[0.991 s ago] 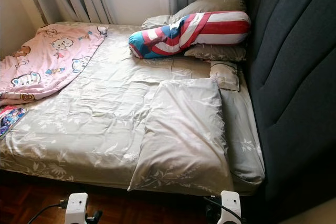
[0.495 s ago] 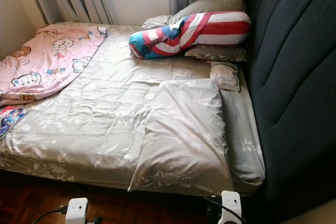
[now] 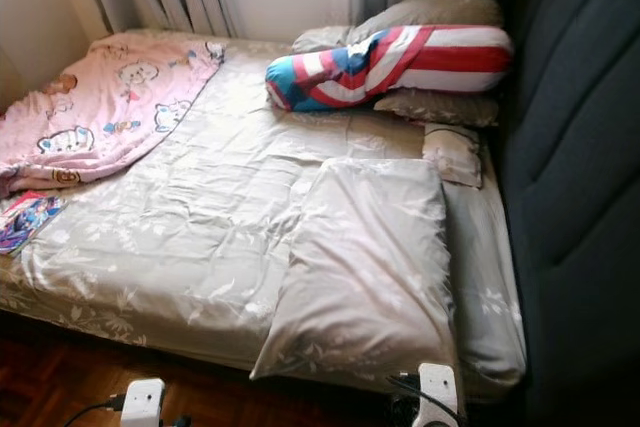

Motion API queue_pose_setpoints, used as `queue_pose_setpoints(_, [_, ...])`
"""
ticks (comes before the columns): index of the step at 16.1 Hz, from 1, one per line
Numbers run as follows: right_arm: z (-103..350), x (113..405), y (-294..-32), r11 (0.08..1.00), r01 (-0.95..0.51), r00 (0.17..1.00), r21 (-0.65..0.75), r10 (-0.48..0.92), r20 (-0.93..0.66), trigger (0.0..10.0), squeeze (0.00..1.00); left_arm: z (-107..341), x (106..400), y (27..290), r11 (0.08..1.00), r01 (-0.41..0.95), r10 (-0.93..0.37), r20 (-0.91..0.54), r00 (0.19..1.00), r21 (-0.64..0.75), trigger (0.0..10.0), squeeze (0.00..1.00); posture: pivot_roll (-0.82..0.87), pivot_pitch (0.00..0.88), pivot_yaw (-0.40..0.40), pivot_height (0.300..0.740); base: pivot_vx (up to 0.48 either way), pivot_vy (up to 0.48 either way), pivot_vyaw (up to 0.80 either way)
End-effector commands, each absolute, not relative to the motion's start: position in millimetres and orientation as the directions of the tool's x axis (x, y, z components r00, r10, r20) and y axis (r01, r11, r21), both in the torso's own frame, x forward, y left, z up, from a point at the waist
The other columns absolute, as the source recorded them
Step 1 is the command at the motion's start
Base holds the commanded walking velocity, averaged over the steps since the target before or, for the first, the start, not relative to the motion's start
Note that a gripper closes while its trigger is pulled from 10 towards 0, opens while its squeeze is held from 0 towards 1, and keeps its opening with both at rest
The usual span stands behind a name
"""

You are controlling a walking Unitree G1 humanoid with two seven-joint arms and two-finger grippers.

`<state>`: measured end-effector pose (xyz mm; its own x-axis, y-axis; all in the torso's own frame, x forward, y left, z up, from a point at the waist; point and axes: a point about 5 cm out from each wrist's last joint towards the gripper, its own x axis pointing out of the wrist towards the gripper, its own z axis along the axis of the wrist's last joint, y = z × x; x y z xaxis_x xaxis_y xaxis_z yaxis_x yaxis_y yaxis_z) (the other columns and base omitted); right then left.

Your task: Clean up the room

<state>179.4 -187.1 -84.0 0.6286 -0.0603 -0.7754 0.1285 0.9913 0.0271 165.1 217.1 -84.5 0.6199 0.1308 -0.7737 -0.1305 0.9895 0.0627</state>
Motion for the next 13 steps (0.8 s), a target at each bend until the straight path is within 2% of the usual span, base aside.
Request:
queue_pose_setpoints(1, [-87, 172, -193, 0.991, 0.136, 0.609, 0.011, -0.075, -0.790, 10.0, 0.00, -86, 164, 212, 0.991, -0.122, 0.113, -0.783, 0.611, 0.048, 10.0, 0.00, -0.05, 0.016, -0.017, 0.740, 0.247, 0.000, 0.00])
queue_pose_setpoints(3, [-87, 172, -193, 0.991, 0.135, 0.608, 0.010, -0.075, -0.790, 10.0, 0.00, -84, 169, 211, 0.993, -0.111, 0.105, -0.773, 0.626, 0.045, 10.0, 0.00, -0.05, 0.017, -0.019, 0.740, 0.251, 0.000, 0.00])
queue_pose_setpoints(9, [-87, 172, -192, 0.990, 0.138, 0.606, 0.016, -0.072, -0.792, 10.0, 0.00, -72, 194, 201, 0.999, -0.045, 0.039, -0.702, 0.711, 0.011, 10.0, 0.00, -0.04, 0.012, -0.018, 0.740, 0.000, 0.000, 0.00])
queue_pose_setpoints(13, [-87, 173, -190, 0.991, 0.133, 0.604, 0.020, -0.065, -0.794, 10.0, 0.00, -69, 201, 198, 1.000, -0.028, 0.023, -0.693, 0.720, 0.004, 10.0, 0.00, -0.05, 0.009, -0.015, 0.740, 0.000, 0.000, -0.69])
